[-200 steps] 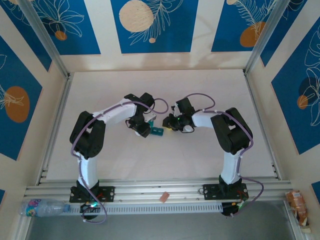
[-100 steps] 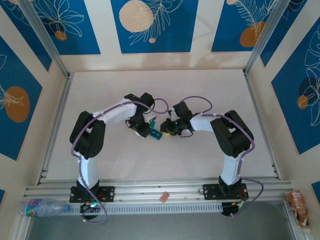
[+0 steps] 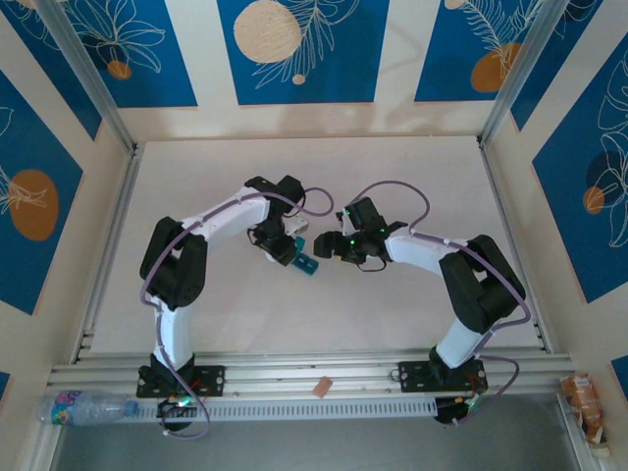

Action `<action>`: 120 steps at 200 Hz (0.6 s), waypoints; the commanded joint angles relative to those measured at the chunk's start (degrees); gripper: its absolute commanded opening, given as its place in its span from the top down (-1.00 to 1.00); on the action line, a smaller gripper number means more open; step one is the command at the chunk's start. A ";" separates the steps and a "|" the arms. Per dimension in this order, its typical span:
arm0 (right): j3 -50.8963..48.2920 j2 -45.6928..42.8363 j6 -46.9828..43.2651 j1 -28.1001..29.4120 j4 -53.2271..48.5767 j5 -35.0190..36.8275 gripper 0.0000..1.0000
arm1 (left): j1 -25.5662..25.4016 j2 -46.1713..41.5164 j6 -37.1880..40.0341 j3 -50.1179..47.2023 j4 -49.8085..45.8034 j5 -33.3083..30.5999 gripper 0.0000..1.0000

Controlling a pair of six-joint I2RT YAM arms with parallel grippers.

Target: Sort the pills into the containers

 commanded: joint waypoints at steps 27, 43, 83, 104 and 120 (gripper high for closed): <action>1.00 1.48 -3.46 3.08 -3.39 3.51 -0.53 | 0.44 2.61 1.94 2.74 -4.38 0.85 1.00; 1.66 2.39 -4.10 3.75 -3.90 4.10 -0.53 | 0.37 3.10 2.01 3.25 -5.02 0.68 1.00; 3.27 4.92 -4.85 5.27 -4.80 5.47 -0.53 | 0.37 3.76 2.29 4.38 -5.92 0.50 1.00; 3.92 6.23 -4.88 5.78 -5.10 6.00 -0.53 | 0.15 4.33 2.41 5.18 -6.43 0.42 1.00; 4.25 7.06 -4.88 5.91 -5.17 6.26 -0.53 | 0.10 4.82 2.58 5.78 -6.94 0.42 1.00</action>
